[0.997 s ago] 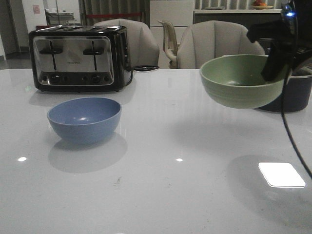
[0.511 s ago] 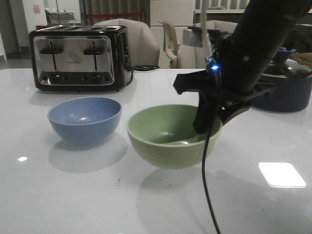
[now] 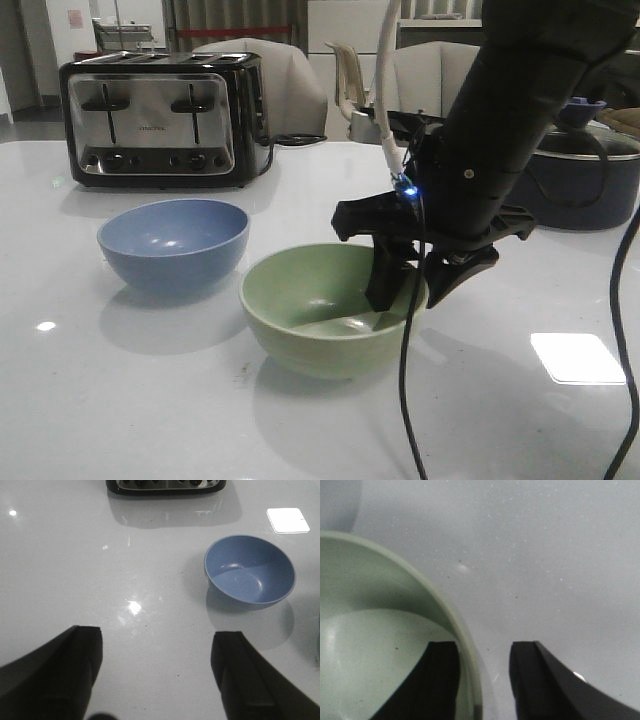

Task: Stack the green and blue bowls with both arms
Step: 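Lift the green bowl and set it down toward the table center, then open the right gripper and withdraw it from the green bowl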

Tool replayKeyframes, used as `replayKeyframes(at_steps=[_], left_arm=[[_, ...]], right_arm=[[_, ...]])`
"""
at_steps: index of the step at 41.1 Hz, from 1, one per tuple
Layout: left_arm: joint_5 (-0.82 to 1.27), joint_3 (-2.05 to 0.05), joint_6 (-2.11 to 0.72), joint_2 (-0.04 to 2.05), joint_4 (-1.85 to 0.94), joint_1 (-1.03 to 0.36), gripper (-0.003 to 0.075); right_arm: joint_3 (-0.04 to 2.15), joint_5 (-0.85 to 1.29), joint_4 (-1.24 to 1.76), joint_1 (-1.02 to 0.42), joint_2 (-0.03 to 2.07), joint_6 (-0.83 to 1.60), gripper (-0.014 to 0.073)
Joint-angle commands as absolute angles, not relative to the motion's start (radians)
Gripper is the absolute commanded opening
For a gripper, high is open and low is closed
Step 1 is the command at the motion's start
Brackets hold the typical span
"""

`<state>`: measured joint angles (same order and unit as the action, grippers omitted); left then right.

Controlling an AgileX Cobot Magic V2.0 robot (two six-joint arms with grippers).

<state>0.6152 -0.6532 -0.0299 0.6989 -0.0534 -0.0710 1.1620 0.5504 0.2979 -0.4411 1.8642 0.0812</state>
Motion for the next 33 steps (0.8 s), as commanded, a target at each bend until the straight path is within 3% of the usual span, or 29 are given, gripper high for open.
replayKeyframes(at_steps=[1,18,33], left_arm=[[0.548,-0.688,-0.023,0.699,-0.061,-0.068,0.0509],[0.548,-0.688,-0.023,0.699,-0.061,-0.068,0.0509],[0.548,-0.688,-0.023,0.699,-0.061,-0.068,0.0509]], right_arm=[[1.187,0.518,0.303,-0.44,1.781,0.086,0.0447],[1.164,0.666,0.298,-0.44,1.444,0.183,0.044],[0.846,0.655,0.167,-0.44,0.992,0.184,0.044]])
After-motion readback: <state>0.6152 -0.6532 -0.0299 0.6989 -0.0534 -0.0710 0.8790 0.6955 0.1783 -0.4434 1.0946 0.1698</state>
